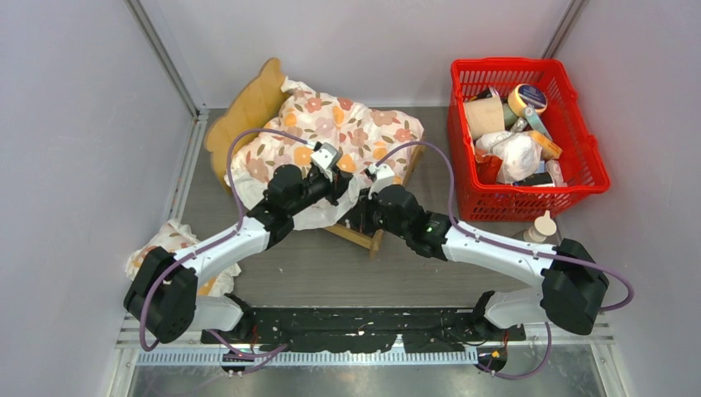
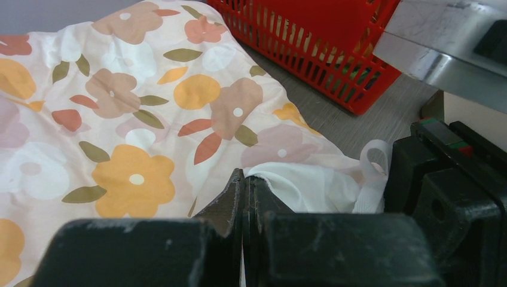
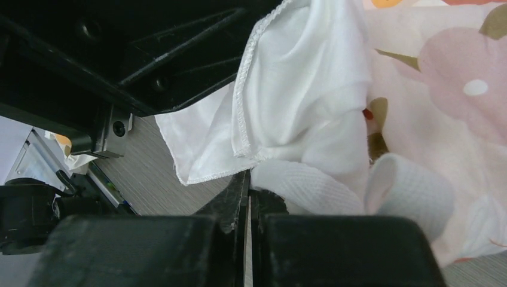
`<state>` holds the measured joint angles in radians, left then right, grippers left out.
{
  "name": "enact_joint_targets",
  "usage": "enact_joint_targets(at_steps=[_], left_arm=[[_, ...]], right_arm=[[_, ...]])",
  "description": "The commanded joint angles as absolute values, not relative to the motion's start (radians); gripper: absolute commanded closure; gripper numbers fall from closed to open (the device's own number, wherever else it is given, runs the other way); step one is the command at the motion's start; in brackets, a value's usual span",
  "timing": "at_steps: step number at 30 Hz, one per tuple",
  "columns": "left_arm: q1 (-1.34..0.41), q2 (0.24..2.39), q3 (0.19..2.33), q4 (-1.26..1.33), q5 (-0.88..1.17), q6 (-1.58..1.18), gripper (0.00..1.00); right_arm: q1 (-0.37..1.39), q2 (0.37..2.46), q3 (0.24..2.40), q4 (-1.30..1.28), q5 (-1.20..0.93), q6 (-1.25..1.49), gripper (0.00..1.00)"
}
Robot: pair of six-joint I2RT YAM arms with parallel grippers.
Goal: Set up the pet bed
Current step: Cross the ropes on the bed frame.
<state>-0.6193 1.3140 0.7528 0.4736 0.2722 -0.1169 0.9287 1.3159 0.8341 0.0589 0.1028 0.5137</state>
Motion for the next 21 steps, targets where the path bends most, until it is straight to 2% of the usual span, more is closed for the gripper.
enact_joint_targets(at_steps=[1,12,21], left_arm=[[-0.609,1.297,0.77,0.517,0.263,-0.095,1.0],[-0.605,1.291,0.761,0.515,0.265,-0.094,1.0],[-0.605,1.295,0.744,0.523,0.282,-0.107,1.0]], right_arm=[[0.918,1.325,0.869,0.07,0.094,0.527,0.95],[0.916,1.304,0.867,-0.121,0.187,0.468,0.95],[0.916,1.375,0.864,-0.092,0.094,0.469,0.95]])
